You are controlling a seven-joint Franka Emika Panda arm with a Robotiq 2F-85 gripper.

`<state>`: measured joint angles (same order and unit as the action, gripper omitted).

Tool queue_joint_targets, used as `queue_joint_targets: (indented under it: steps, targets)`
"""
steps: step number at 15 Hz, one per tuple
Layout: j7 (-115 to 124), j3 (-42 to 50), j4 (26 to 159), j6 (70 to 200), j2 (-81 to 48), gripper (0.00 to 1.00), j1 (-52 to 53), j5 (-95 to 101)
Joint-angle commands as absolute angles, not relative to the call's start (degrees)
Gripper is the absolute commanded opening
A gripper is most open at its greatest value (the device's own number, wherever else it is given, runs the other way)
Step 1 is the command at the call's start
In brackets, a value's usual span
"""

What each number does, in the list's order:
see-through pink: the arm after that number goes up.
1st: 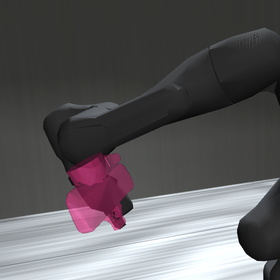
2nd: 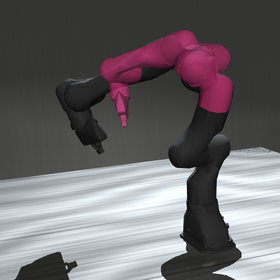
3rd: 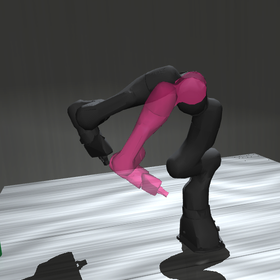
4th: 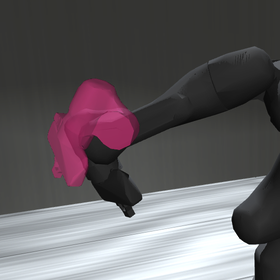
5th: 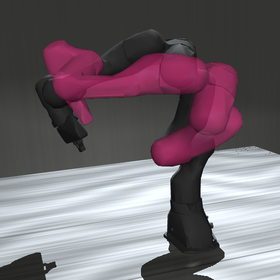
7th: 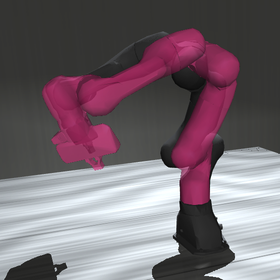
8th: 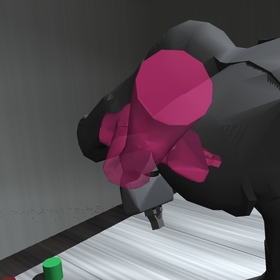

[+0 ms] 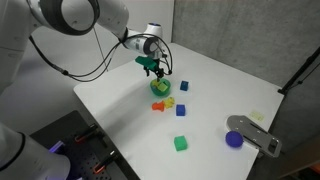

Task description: Pick up the light green block and put it in the green bowl, pick up the yellow microbe shaped toy and put it in the green bowl

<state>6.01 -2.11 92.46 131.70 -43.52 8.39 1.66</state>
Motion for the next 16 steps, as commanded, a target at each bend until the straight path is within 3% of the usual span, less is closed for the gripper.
queue_joint_targets:
  steps: [1, 16]
  targets:
    - [4.49, -3.26, 98.37, 132.88, -36.72, 1.0, 6.6, -0.07]
    - [6.75, -0.26, 125.02, 128.14, -5.95, 1.0, 3.5, -0.22]
